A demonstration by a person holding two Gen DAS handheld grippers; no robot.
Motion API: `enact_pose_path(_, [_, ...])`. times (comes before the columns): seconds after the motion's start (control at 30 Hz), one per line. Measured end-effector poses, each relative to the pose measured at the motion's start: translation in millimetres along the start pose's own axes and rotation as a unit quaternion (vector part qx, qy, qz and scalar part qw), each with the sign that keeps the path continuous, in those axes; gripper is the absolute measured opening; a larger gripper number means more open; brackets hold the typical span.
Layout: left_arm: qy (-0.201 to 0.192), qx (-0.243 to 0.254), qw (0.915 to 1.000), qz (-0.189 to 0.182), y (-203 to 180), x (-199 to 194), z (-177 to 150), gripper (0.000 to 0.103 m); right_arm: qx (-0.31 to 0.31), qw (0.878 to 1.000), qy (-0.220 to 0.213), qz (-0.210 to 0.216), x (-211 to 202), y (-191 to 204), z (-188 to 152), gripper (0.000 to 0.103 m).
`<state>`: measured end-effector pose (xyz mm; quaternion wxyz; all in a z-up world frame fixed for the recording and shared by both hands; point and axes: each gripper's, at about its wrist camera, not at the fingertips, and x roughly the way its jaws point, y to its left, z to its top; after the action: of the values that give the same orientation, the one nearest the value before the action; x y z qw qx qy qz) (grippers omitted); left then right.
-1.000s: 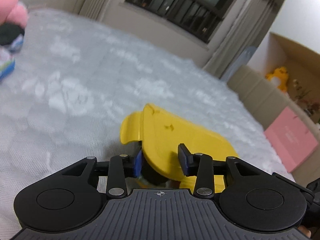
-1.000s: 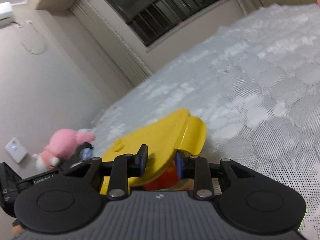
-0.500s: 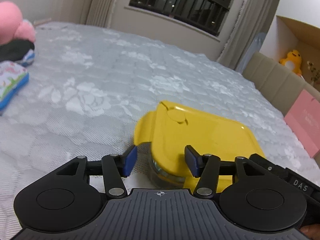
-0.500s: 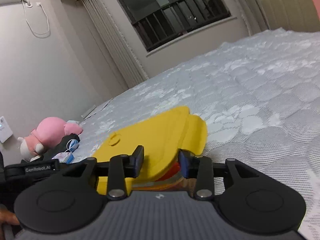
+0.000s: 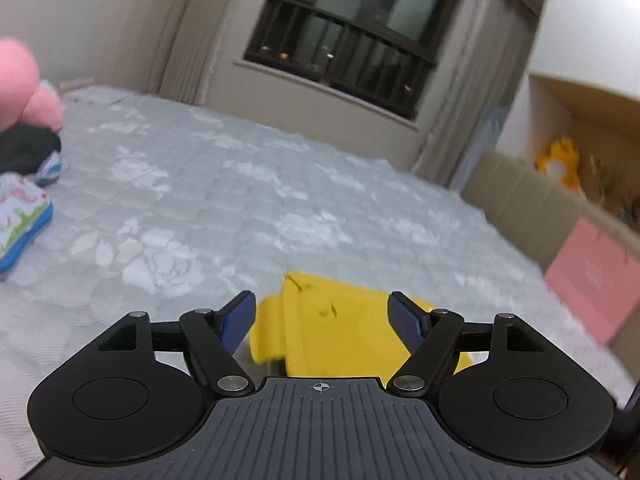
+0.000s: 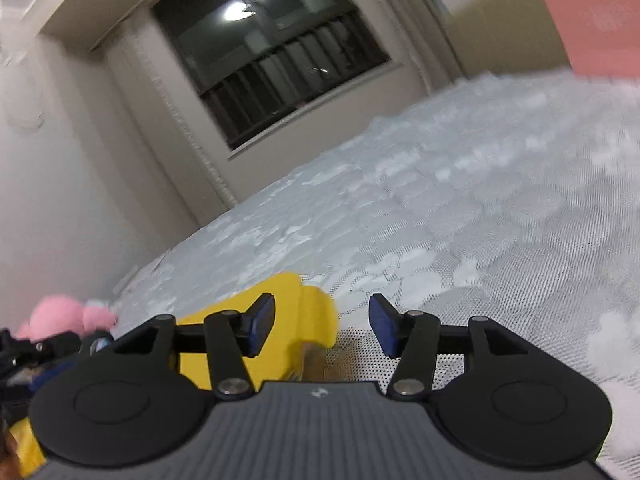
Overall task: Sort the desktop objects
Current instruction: 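Carry the yellow lid with both grippers toward the glass container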
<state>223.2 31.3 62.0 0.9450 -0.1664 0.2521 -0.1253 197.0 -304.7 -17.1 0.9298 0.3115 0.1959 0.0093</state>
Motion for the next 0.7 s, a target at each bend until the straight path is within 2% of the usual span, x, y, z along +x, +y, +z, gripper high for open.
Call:
enact_pose_path(0.07, [0.000, -0.017, 0.9999, -0.002, 9, 13, 3, 0.078, 0.051, 0.999, 0.015, 0.012, 13, -14, 1, 0.057])
enact_pose_path(0.17, [-0.001, -0.040, 0.9991, -0.011, 23, 27, 4, 0.077, 0.094, 0.995, 0.028, 0.013, 28, -31, -4, 0.059])
enact_pose_path(0.23, [0.004, -0.065, 0.9978, -0.014, 38, 36, 1, 0.077, 0.114, 0.993, 0.024, 0.021, 34, -38, -9, 0.061])
enact_pose_path(0.3, [0.025, -0.079, 0.9965, -0.016, 50, 46, 2, 0.077, 0.121, 0.992, 0.020, 0.034, 40, -41, -10, 0.061])
enact_pose_path(0.4, [0.044, -0.106, 0.9933, -0.017, 62, 57, -2, 0.077, 0.128, 0.990, 0.022, 0.054, 50, -38, -13, 0.055])
enact_pose_path(0.53, [0.096, -0.137, 0.9829, -0.076, 67, 75, -9, 0.075, 0.078, 0.996, 0.002, 0.047, 41, -22, -24, 0.040])
enact_pose_path(0.57, [0.100, -0.135, 0.9828, -0.078, 66, 76, -10, 0.075, 0.060, 0.997, -0.002, 0.042, 38, -17, -26, 0.041])
enact_pose_path(0.7, [0.079, -0.101, 0.9906, -0.047, 59, 71, -10, 0.077, -0.015, 1.000, -0.022, 0.006, 34, 8, -37, 0.044])
